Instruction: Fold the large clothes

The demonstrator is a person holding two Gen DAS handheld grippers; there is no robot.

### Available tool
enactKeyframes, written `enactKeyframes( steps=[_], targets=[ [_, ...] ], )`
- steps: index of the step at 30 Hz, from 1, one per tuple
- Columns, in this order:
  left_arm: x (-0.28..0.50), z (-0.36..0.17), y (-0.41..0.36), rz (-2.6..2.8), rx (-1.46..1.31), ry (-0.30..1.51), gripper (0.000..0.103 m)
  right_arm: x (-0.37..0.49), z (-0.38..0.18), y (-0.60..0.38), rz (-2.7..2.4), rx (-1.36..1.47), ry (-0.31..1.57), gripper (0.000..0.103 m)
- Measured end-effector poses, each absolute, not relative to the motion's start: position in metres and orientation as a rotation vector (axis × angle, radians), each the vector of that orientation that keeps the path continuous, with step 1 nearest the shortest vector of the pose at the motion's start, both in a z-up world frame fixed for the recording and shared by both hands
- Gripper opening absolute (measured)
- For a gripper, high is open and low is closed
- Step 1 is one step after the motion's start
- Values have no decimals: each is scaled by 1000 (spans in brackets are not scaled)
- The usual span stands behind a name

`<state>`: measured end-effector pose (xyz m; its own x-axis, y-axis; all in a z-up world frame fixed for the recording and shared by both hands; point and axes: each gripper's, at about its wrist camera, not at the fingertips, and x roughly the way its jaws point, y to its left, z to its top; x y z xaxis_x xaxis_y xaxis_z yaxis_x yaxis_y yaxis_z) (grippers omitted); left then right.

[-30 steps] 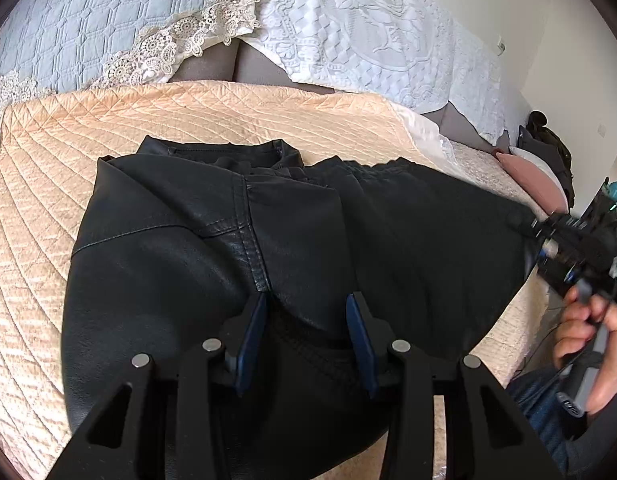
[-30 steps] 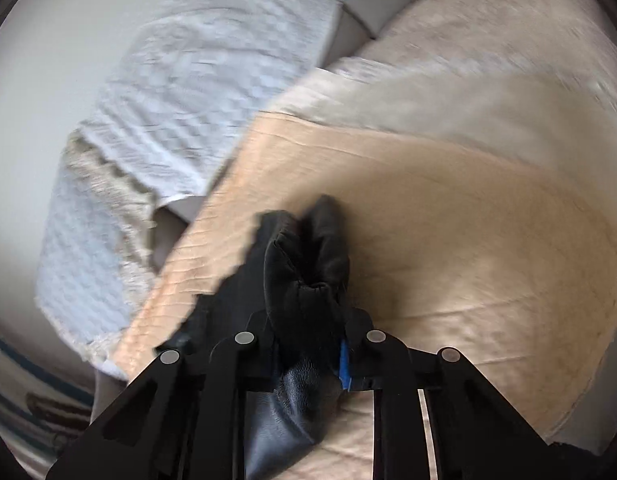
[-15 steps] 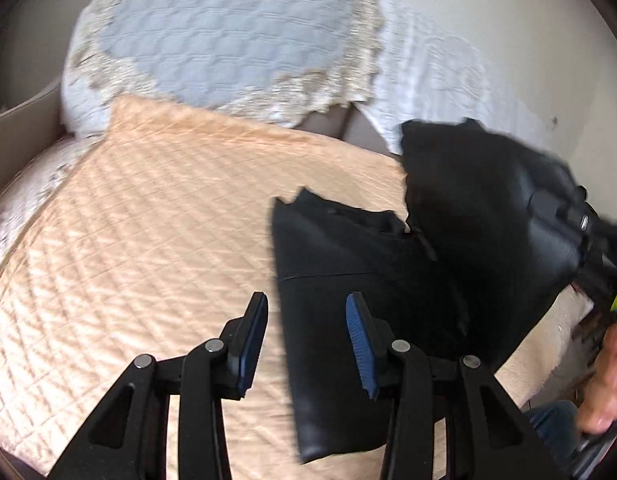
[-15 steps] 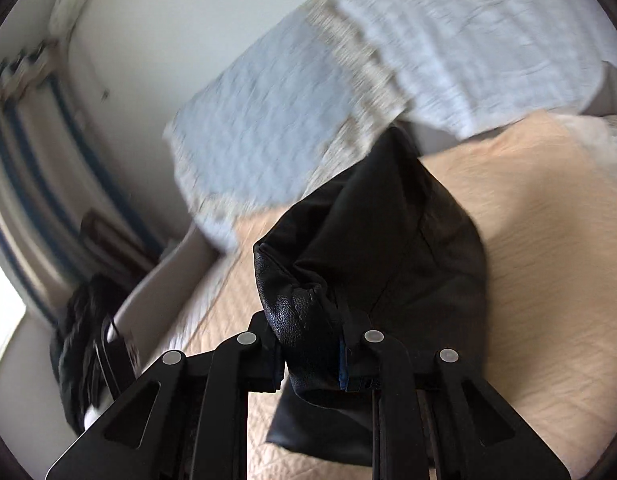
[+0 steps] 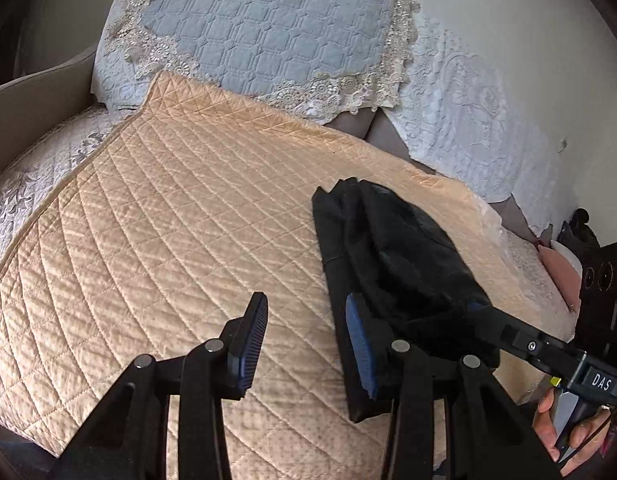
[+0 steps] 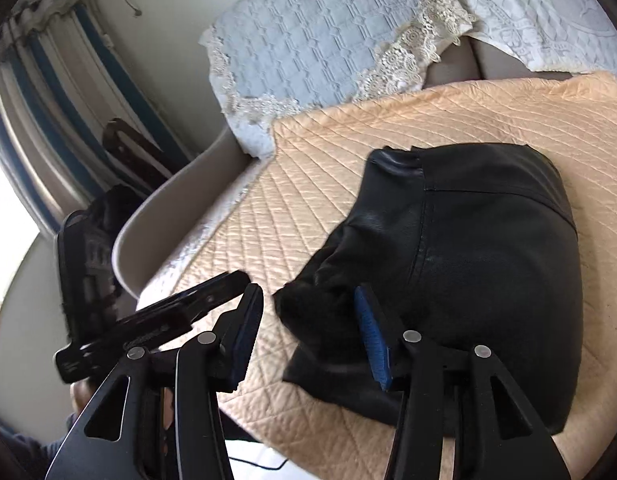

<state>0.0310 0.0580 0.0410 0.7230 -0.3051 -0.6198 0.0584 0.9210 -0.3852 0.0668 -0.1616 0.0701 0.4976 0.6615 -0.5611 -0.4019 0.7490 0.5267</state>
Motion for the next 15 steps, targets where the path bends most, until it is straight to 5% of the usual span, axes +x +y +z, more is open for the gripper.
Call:
enactKeyframes(
  steps=[11,15],
  targets=[
    [60,51,-13,-434,-345,793,43,68,59,-217,425,414,781,36],
    [55,18,-16,-407,-358,841,20,60,52,-220,415,390,787,36]
  ],
)
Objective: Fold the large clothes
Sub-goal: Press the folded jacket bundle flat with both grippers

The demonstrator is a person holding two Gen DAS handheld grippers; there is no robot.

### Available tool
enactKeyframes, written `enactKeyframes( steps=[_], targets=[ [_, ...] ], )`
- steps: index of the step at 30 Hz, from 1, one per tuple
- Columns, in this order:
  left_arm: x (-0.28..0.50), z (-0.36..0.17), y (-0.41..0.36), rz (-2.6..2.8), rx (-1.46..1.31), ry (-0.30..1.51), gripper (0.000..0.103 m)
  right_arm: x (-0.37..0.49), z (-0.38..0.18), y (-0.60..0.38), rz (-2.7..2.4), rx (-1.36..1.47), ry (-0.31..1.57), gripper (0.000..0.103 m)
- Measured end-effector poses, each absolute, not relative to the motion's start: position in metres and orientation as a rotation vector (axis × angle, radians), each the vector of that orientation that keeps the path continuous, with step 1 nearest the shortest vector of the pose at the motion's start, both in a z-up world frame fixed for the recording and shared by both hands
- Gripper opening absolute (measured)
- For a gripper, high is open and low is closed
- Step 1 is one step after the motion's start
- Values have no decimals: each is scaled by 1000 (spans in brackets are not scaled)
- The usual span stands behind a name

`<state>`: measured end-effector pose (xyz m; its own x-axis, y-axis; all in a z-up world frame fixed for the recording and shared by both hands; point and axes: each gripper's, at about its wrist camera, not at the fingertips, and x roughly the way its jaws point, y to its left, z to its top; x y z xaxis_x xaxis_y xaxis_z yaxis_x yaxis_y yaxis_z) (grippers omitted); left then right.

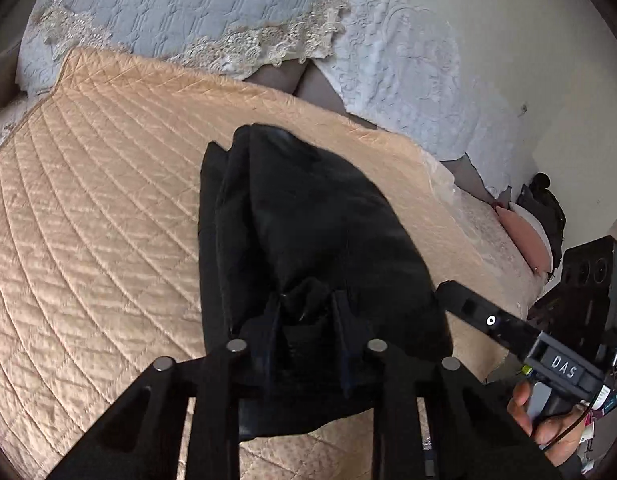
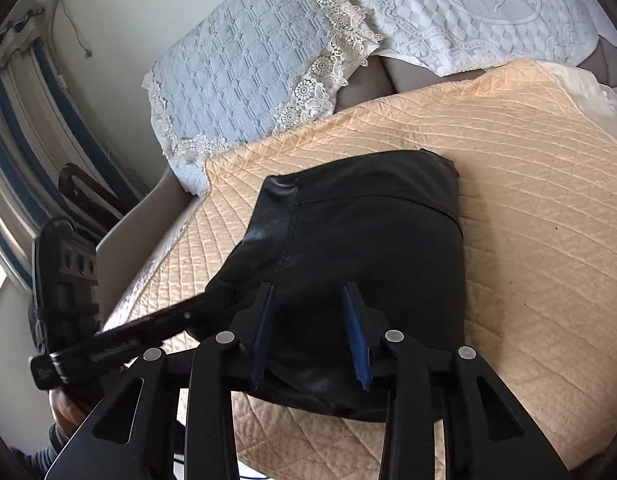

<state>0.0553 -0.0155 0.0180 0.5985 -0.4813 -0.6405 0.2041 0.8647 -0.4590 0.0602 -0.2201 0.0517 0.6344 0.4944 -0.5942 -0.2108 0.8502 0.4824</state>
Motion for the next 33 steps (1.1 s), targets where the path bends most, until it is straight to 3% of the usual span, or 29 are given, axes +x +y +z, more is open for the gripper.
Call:
enactKeyframes(
  steps=[4,12,19,22,24,33],
  targets=[
    [40,-4,6,-399,-494,829,15,52,38,-224,411,346,815,27],
    [32,-2,-3,-359,-417,796,15,48,27,-218,409,237,806,26],
    [28,3,-9,-325,-363,773,15,58,56,-215,414,212,754,26],
    [25,0,-7,-315,-373,769,15,70,26,-194,410,133,856,27],
    [23,1,-5,-322,-375,778,15,65,20,-189,401,94,818,27],
    [33,72,-2,-304,-268,732,16,65,60,-209,419,158,751,27]
  ],
)
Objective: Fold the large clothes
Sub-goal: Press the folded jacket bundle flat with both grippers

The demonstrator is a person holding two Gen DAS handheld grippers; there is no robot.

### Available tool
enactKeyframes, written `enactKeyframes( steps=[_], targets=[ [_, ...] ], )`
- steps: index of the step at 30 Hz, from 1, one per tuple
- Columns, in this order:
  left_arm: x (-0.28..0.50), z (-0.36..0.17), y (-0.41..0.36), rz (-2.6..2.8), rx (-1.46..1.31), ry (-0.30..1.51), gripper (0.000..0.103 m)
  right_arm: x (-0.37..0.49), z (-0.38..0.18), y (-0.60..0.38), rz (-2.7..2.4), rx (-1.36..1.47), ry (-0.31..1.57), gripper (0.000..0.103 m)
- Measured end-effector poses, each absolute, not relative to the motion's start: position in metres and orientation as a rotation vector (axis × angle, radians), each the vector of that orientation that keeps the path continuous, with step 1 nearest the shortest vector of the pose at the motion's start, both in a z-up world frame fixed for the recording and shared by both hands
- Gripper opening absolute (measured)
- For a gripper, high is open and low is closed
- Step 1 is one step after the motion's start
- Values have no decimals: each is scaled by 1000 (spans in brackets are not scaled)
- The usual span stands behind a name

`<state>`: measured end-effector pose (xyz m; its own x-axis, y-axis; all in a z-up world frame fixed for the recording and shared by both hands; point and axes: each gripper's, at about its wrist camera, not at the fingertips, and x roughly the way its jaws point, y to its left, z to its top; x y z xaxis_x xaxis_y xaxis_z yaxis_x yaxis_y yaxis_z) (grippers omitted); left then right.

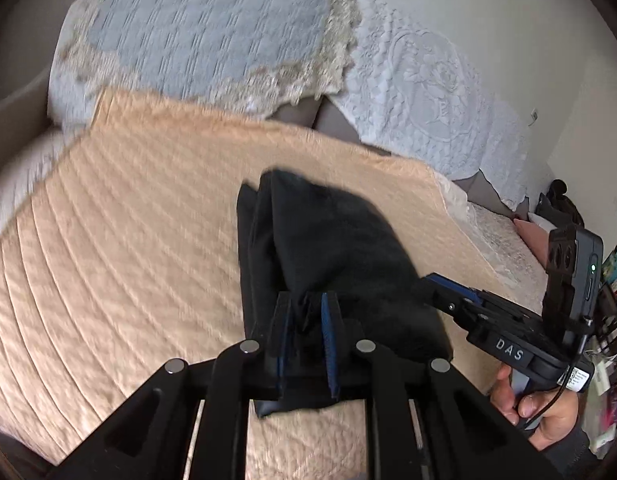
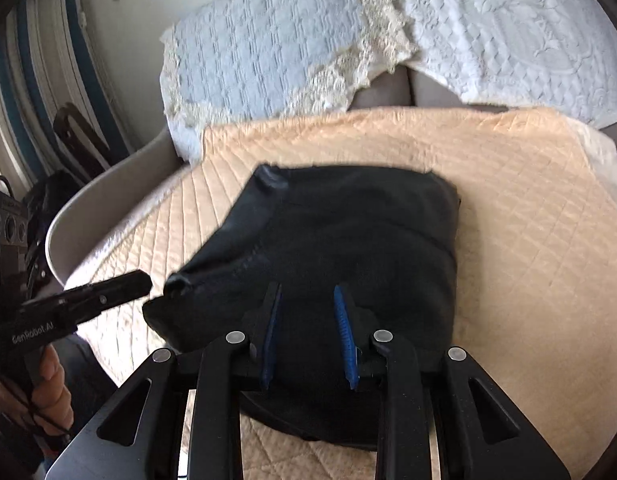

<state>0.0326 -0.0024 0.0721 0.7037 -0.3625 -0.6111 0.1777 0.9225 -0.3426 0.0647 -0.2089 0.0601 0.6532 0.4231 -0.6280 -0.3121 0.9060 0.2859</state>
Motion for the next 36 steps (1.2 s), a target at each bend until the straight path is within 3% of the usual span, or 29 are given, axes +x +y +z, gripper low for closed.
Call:
enactKeyframes(
  steps=[6,12,16,23,29,36],
  targets=[
    [100,109,-42,-330,-172,710,16,98,78,-227,331,140,749,27],
    [181,51,-56,-284,-149,867,16,143,63,-239,303,180,833,27],
    [174,8,-33,-262,-231,897,10,169,47,-231,322,159,880,27],
    [165,-11,-18,-241,-350,868,3,195,25,-213,355,126,949,27],
    [174,-8,-21,-236,-329,881,3,202,15,-210,368,94,987,27],
    [161,10,-23,-239,-260,877,3,154,52,-230,375,142,883,27]
  ],
)
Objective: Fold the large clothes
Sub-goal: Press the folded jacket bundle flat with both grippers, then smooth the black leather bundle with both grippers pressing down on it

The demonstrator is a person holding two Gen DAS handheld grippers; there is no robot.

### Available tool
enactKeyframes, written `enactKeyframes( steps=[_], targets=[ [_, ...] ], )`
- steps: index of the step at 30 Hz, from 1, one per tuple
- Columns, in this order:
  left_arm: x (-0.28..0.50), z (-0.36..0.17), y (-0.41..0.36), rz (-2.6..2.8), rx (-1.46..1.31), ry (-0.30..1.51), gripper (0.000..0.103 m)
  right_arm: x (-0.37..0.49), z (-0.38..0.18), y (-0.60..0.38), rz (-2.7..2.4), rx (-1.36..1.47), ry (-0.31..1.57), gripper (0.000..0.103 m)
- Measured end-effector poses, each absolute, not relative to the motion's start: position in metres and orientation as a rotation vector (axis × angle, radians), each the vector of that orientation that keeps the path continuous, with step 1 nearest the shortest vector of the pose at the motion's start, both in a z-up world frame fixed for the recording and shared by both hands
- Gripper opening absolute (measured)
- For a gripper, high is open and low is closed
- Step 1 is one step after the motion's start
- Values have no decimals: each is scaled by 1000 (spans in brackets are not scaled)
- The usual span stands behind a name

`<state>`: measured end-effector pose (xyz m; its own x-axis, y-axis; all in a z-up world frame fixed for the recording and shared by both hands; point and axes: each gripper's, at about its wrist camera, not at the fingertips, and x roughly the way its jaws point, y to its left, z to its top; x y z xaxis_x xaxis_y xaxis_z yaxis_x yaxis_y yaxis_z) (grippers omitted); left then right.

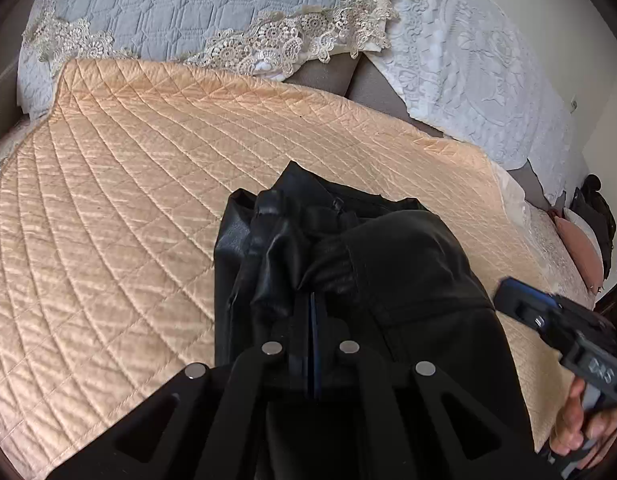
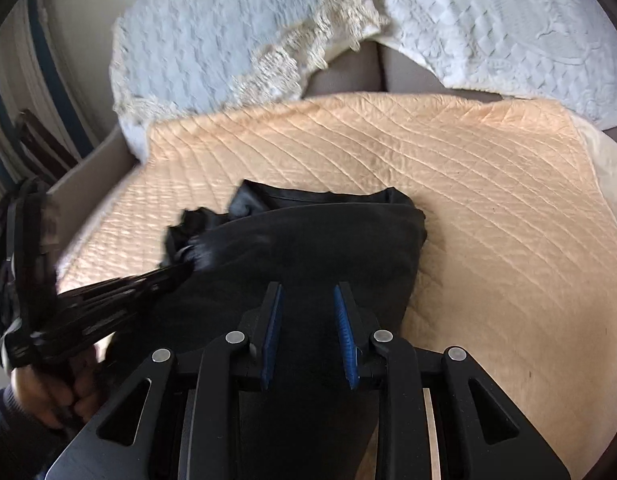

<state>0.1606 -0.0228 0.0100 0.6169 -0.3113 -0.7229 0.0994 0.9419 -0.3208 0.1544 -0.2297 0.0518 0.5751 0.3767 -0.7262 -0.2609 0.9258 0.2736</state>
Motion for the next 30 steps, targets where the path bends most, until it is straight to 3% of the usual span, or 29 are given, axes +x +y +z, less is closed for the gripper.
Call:
enactKeyframes(
  steps=[11,21,30],
  targets=[
    [50,24,-8,-294,-282,791,4,63,48,-224,434,103,862,27],
    [46,-1,-5,-246,-295,788,6,60,24,-219,413,86,866,27],
    [34,29,-1,-253,-275,780,5,39,49,-229,385,122,816,27]
  ],
)
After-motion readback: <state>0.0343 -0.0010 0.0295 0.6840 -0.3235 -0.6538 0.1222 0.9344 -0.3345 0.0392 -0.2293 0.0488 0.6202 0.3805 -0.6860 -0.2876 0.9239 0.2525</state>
